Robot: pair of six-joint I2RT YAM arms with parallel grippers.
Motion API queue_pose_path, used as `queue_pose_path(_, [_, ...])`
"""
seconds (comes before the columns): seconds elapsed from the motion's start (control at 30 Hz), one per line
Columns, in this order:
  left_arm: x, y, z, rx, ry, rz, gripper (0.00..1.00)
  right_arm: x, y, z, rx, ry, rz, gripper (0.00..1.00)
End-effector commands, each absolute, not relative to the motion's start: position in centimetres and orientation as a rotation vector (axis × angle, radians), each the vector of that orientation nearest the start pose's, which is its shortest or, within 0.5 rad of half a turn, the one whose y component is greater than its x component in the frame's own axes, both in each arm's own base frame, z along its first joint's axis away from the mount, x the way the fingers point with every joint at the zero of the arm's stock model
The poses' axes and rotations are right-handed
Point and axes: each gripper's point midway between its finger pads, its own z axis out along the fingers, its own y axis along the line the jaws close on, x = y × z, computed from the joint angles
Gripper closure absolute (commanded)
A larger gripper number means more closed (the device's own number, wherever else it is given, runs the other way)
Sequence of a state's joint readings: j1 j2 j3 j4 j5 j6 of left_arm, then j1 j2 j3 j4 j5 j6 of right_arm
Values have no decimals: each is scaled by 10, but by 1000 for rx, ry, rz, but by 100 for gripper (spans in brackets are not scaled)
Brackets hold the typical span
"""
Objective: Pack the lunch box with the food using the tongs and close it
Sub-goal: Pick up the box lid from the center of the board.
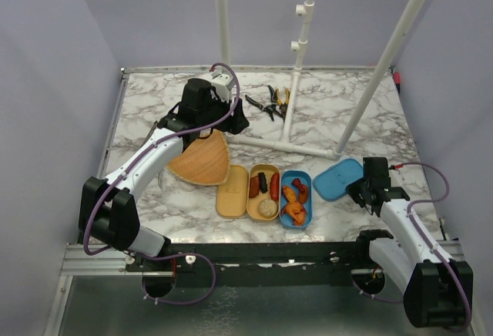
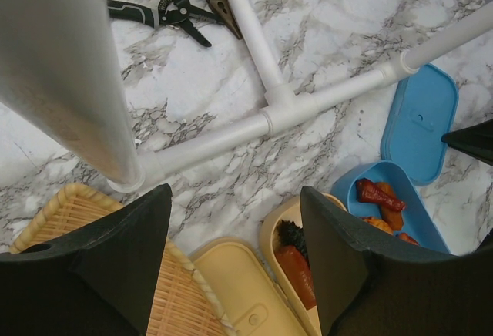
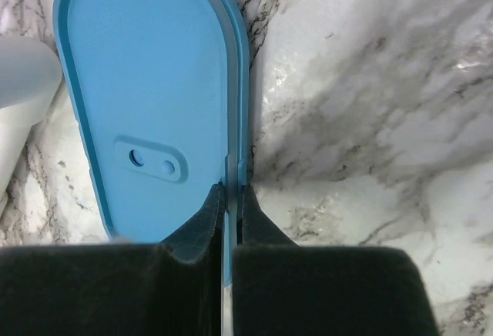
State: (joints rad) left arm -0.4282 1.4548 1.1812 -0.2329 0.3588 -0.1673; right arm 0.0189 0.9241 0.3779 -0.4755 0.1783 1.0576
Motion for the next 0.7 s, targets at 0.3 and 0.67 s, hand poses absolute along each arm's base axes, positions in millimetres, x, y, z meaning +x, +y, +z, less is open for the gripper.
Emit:
queue_pose_path(0.3, [341,-267,217,591,2045,-803,31,200,1,71,1267,2098,198,100])
queue_pose_path(0.67, [299,-310,231,680,2003,-1035,31,200,34,98,1018,2211,395,99])
